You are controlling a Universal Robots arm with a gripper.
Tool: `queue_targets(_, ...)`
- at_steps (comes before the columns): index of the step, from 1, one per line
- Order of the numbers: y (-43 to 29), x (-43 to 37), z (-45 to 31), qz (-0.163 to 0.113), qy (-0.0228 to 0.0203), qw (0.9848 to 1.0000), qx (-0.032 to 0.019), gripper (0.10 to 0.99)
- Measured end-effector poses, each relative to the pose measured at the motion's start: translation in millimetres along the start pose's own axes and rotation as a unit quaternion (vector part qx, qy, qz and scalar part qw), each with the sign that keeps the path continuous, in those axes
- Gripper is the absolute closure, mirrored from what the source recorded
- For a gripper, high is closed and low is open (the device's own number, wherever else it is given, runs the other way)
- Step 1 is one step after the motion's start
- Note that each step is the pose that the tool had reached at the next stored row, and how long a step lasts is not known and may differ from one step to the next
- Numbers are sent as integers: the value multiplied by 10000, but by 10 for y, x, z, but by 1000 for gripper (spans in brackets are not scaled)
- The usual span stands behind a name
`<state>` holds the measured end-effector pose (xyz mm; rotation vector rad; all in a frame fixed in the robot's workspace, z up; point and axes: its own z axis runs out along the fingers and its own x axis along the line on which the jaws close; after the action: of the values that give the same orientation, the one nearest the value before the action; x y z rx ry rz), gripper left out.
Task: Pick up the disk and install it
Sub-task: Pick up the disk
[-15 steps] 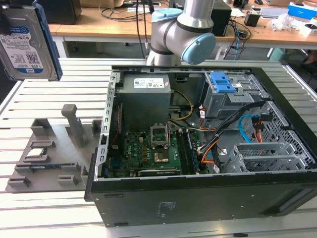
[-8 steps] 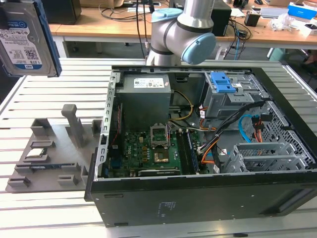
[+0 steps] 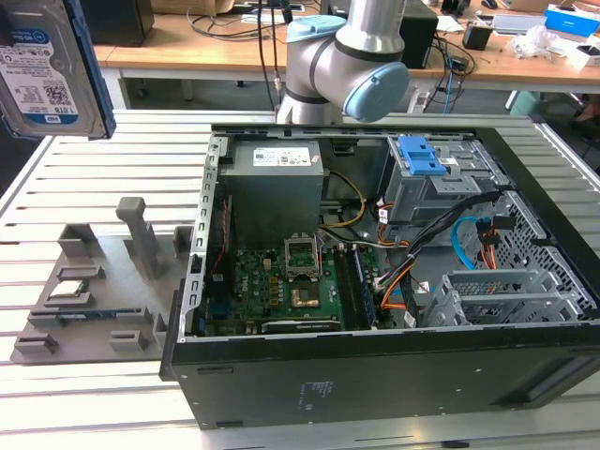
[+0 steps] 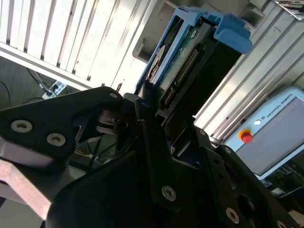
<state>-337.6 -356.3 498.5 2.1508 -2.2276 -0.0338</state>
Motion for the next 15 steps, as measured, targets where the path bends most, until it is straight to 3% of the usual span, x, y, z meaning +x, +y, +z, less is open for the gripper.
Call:
queue_targets(9,2,2,-150,0,1,10000,0,722)
queue_targets(15,2,2,-151,0,6,10000,-1,722)
